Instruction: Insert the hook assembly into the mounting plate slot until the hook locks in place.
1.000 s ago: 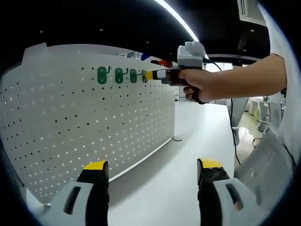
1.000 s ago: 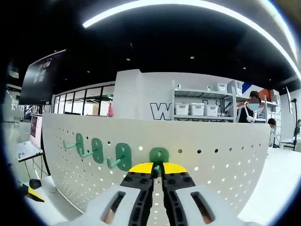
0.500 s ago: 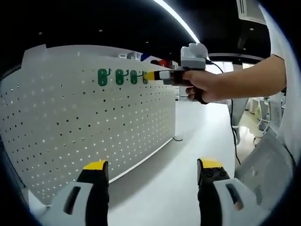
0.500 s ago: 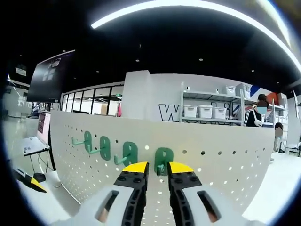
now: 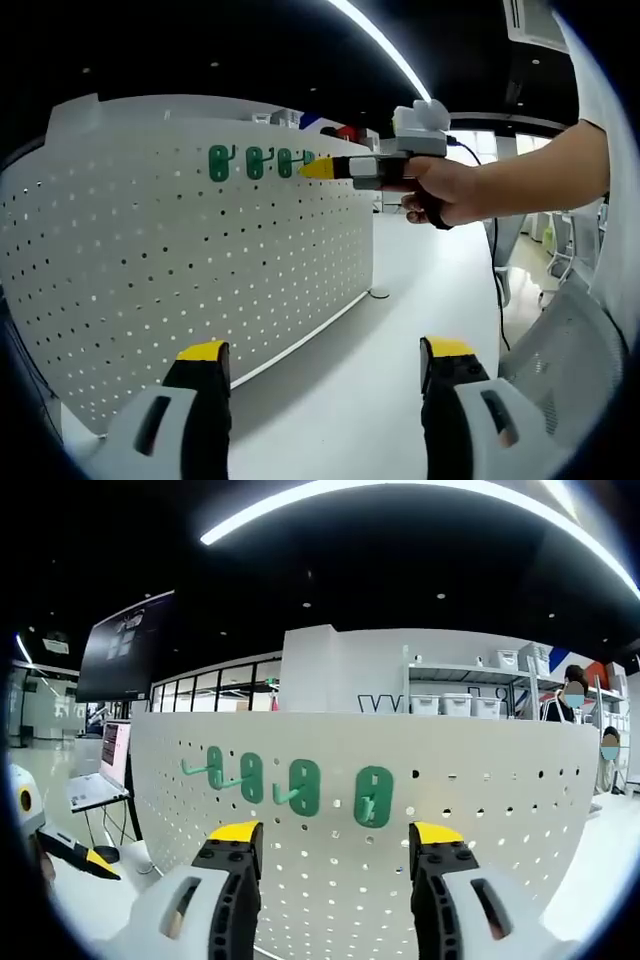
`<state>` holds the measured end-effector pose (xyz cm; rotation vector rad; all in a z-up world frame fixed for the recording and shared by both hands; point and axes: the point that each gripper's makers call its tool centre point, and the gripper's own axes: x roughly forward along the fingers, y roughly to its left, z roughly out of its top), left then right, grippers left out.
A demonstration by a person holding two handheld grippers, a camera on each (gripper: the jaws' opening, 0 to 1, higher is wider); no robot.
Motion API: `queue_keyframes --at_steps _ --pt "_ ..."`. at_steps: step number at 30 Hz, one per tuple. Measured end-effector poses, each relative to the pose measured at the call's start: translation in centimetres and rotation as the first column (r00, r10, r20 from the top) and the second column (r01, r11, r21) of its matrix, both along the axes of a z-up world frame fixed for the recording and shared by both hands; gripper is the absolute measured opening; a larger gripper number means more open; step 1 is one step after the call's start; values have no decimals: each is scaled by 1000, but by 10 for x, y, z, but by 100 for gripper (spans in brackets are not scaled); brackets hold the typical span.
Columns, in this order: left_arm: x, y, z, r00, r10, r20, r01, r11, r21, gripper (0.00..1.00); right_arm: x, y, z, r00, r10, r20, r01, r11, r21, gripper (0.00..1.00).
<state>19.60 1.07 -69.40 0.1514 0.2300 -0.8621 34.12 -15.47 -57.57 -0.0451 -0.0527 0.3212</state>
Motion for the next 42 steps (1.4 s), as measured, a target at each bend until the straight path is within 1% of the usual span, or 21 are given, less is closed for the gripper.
queue_keyframes --at_steps 2,4,6,10,16,23,28,29,31,37,39,42 --pt "0 0 0 1000 0 1 0 1000 0 80 -1 2 0 1000 11 6 -11 1000 23 63" --pt "0 0 0 1000 0 0 0 1000 2 81 -1 4 -1 1000 16 2 -16 1000 20 63" --pt "1 1 0 1000 1 1 -1 1000 1 81 -1 5 2 1000 17 17 -18 1000 21 64" --pt "2 2 1 1000 3 3 -3 1000 1 80 0 4 4 1000 19 18 -19 999 26 63" --pt "3 3 2 1000 10 6 -10 1000 -4 81 -7 2 3 999 30 21 -31 999 37 63" --pt "3 4 2 1000 13 10 -13 1000 -2 81 -20 -1 -4 999 51 19 -52 998 42 63" --pt "3 5 5 1000 26 18 -26 1000 -11 81 -34 -3 -12 997 70 12 -70 996 51 62" --pt "4 7 7 999 33 25 -32 999 -18 81 -37 -3 -13 997 74 9 -74 996 46 62" --pt "4 8 8 999 37 23 -36 999 -21 81 -43 -4 -17 996 84 8 -84 995 44 61" --pt "6 13 9 998 54 36 -53 998 -16 81 -57 -9 -28 995 96 -10 -96 995 39 61" --pt "6 13 11 998 58 34 -57 998 -30 80 -61 -11 -29 995 98 -11 -97 994 48 61" --pt "7 15 11 997 62 40 -61 998 -18 80 -66 -10 -32 995 104 -14 -103 993 50 61"
